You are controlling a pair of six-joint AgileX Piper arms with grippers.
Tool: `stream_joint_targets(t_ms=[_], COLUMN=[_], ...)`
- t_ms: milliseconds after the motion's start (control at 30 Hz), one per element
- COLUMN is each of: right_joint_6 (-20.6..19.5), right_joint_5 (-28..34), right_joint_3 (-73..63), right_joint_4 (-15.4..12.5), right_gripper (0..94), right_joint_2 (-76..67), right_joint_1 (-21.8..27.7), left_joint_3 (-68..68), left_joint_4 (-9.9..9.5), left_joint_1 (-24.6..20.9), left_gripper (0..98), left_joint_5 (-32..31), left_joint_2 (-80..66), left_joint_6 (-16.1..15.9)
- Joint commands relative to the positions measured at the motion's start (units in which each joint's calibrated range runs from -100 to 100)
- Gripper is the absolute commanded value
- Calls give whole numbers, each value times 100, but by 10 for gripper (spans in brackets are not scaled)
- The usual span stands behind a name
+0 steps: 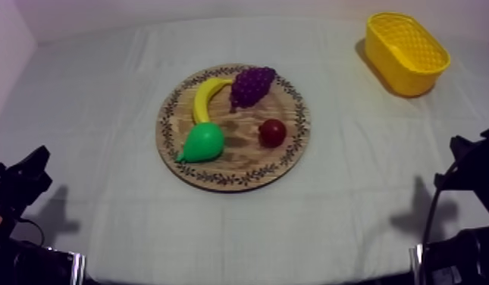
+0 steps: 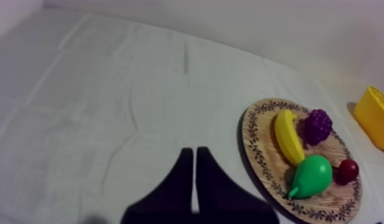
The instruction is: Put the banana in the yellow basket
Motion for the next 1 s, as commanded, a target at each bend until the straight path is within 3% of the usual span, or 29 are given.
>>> stream_joint_targets(t_ms=[0,200,433,833,967], right_joint_6=[-303,-545,-605,-762,-938], right_joint_5=[-156,125,690,1924,2365], right_joint_3=[-315,-1527,-2383,-5175,-6254], right_joint_4=[14,-7,-100,-648,-703], right_gripper=[3,3,2,2,2], right_joint_2=[661,1787,2125,4206,4994], right_joint_1=[-26,-188,-234,-748,-1003], left_joint_3=[3,3,3,3,3], left_joint_4=[0,0,0,0,0], left_joint_1=[1,1,1,1,1], left_gripper=[1,1,1,1,1], left_joint_5=[-1,-1,-1,-1,-1], left_joint_2=[0,0,0,0,0], left_joint_6=[1,1,0,0,0])
